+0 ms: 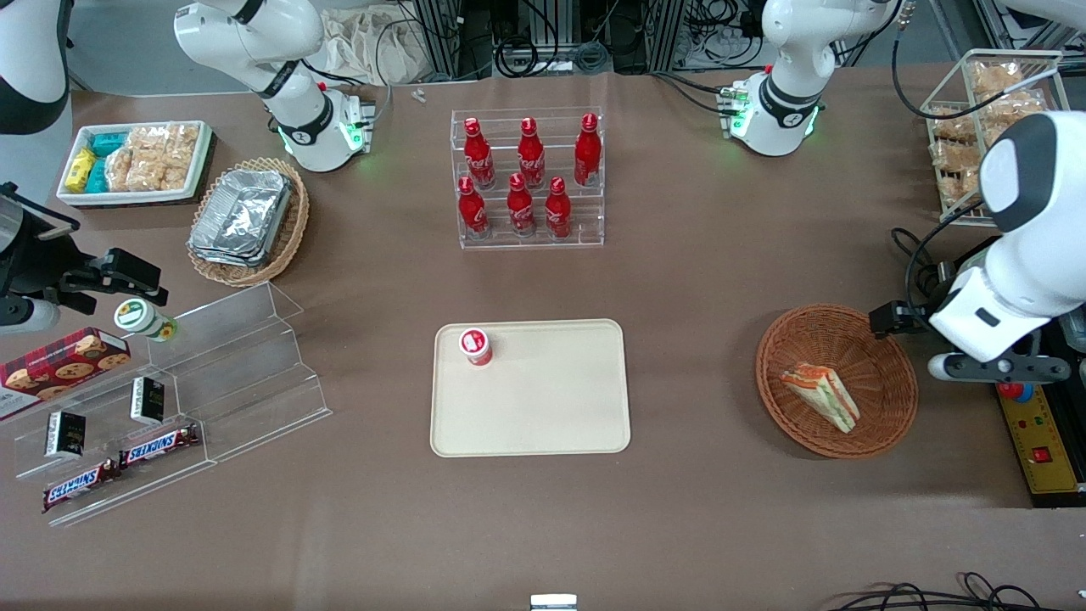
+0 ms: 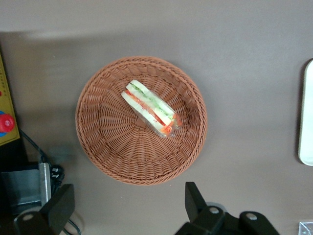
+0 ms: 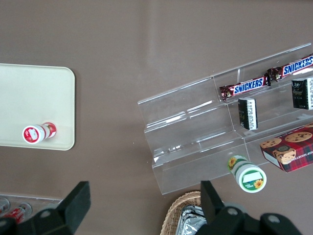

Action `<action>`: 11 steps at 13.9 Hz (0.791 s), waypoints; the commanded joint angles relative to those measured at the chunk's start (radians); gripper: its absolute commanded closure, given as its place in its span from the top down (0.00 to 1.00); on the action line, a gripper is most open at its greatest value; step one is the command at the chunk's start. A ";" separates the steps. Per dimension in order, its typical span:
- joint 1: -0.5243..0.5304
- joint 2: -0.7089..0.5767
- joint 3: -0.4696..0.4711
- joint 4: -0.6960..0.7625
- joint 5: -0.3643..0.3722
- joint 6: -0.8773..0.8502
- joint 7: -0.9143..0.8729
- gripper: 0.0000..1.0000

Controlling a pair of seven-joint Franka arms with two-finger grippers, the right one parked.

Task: Place sandwich from basket to tray
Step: 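Move the open left gripper down over the sandwich in the basket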

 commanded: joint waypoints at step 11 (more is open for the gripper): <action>0.009 0.090 0.004 -0.266 -0.019 0.361 -0.377 1.00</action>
